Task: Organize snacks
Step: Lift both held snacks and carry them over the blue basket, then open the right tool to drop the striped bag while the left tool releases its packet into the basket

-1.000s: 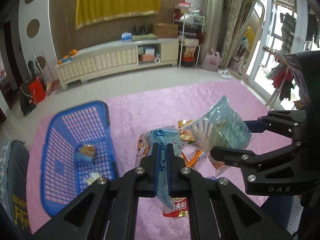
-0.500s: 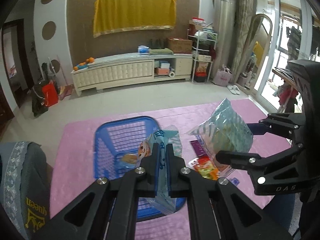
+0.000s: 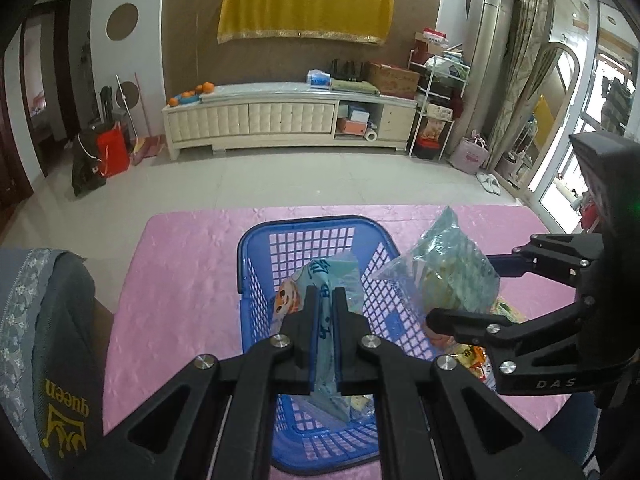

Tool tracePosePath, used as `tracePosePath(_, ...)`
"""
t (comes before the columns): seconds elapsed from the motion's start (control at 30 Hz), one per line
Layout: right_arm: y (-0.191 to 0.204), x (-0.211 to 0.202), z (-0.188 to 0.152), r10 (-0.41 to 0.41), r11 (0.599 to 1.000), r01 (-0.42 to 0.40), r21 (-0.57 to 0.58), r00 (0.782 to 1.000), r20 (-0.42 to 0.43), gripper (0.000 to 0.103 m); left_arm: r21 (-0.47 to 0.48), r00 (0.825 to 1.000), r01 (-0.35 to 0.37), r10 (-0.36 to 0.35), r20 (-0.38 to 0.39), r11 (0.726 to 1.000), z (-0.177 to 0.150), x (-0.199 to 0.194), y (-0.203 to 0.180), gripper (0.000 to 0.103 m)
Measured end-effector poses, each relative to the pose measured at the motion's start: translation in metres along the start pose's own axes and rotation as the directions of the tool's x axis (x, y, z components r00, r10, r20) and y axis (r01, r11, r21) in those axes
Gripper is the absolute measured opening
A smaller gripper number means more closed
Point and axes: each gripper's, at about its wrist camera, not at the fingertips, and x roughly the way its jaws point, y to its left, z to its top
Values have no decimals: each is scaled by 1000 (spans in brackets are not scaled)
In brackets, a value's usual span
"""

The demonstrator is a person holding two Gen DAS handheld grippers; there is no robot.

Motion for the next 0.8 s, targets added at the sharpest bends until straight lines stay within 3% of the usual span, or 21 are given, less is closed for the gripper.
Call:
tracePosePath(0.3, -6, 44, 15, -27, 999, 25, -30, 997, -70, 67, -7, 1000, 9, -10, -23, 1000, 4, 29, 8, 5)
tracePosePath(0.53, -5, 55, 14, -66, 998, 64, -28, 994, -86, 69, -19, 999, 16, -17, -51, 1000, -1, 33, 8, 5)
tracePosePath(0.63, -8, 49, 15, -80, 997, 80, -2, 995, -54, 83, -18, 998, 12, -13, -54, 1000, -3, 30, 8, 5)
tracePosePath(0.7, -13, 40, 16, -84, 996, 85, 30, 996, -18, 98, -16, 999, 10, -11, -54, 1000, -2, 26, 5, 5)
tracePosePath(0.8, -17, 31, 16, -111, 992, 110, 56, 994, 5, 102, -11, 999, 12, -13, -52, 1000, -2, 22, 3, 5)
